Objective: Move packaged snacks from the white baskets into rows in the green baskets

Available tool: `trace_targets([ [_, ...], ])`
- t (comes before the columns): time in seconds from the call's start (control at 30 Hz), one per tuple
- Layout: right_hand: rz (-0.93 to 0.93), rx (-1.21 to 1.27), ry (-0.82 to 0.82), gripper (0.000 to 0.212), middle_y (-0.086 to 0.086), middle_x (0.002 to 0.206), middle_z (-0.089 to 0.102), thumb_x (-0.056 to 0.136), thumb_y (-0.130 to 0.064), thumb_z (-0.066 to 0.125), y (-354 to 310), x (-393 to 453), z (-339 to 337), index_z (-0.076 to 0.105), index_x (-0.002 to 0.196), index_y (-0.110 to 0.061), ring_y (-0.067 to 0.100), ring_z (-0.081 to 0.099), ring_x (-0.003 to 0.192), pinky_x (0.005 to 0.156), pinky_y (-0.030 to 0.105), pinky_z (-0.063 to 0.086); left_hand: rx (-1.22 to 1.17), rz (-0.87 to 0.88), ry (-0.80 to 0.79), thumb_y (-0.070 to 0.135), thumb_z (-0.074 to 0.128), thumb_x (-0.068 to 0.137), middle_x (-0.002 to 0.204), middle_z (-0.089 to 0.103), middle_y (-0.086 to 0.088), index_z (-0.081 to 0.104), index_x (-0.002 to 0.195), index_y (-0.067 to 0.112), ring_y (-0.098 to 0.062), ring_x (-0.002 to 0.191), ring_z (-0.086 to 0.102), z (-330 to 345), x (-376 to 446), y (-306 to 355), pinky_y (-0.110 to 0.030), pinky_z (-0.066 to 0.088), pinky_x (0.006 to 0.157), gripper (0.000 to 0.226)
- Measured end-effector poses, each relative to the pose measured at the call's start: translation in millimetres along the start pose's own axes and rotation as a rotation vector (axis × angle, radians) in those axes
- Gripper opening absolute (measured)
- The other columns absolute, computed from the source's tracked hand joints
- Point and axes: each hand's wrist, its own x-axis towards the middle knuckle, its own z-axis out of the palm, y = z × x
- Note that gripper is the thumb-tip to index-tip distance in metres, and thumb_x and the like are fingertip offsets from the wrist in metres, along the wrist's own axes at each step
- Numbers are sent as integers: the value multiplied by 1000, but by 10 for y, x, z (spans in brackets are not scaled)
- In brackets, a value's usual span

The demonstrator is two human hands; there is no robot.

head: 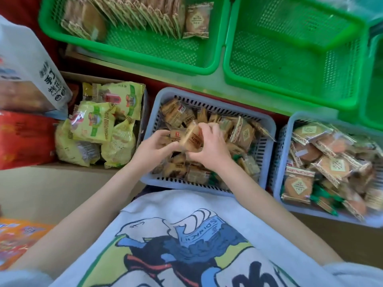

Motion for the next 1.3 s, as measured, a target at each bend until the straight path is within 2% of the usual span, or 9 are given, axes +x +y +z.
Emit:
trace_targets([
  [0.17, -148, 109, -173, 79, -5, 129, 45, 74, -53, 82, -299, -155, -81, 44, 139, -29, 16, 52, 112, 87, 35, 51, -529, -158, -91, 41, 67, 91, 108, 76, 2, 67, 119, 23, -19, 100, 73, 65, -61, 5, -32, 60, 78, 33],
  [0.43, 314, 295, -176, 25, 1, 114, 64, 96, -33, 65, -102, 264, 87, 60, 115, -17, 18, 61, 96, 78, 31, 52, -709, -298, 31, 32, 68, 94, 110, 75, -11, 61, 123, 14, -29, 100, 73, -230, -150, -484, -52, 57, 92, 35],
  [0.53, 386, 302, -240, 59, 11, 137, 56, 95, -32, 67, -192, 454, 327, 43, 144, -10, 28, 59, 118, 94, 37, 49, -748, -246, -17, 42, 85, 73, 115, 73, -14, 56, 131, 9, -33, 101, 72, -296, -225, -539, -49, 59, 84, 73],
  [0.63, 438, 299, -205, 81, 15, 149, 43, 95, -32, 68, -319, 552, 571, 19, 157, -15, 34, 51, 128, 100, 39, 46, -723, -239, -12, 22, 80, 82, 115, 73, -13, 61, 127, 9, -27, 96, 74, -300, -261, -593, -33, 60, 69, 51],
  [0.7, 458, 312, -136, 71, 11, 131, 52, 96, -28, 66, -338, 580, 675, 26, 154, -19, 31, 58, 114, 90, 36, 50, -732, -246, 2, 17, 75, 88, 115, 73, -10, 60, 127, 12, -24, 95, 74, -292, -281, -603, -30, 59, 67, 42],
  [0.83, 495, 425, -80, 44, 6, 116, 58, 87, -23, 75, -274, 582, 677, 44, 117, -19, 30, 67, 95, 73, 34, 54, -767, -262, 40, 23, 71, 91, 117, 72, -9, 54, 131, 15, -25, 95, 75, -260, -280, -633, -34, 61, 71, 44],
  [0.93, 499, 571, -54, 41, 7, 111, 64, 86, -25, 77, -244, 491, 507, 49, 114, -16, 18, 66, 86, 62, 26, 46, -760, -262, 27, 35, 74, 88, 122, 70, -8, 51, 136, 17, -25, 99, 74, -225, -235, -622, -42, 61, 81, 57],
  [1.13, 351, 840, -59, 38, 2, 115, 71, 87, -32, 77, -288, 46, -261, 55, 117, -26, 30, 68, 107, 93, 56, 54, -724, -193, -39, 68, 67, 72, 124, 69, -7, 50, 138, 19, -23, 103, 73, -208, -167, -220, -46, 58, 92, 84],
  [1.3, 145, 929, -33, 31, 9, 98, 72, 93, -13, 70, -437, -252, -840, 56, 120, -18, 28, 70, 78, 59, 36, 57, -652, -26, -262, 70, 65, 79, 126, 68, -5, 50, 135, 25, -25, 105, 72, -114, -32, 527, -42, 59, 87, 73],
])
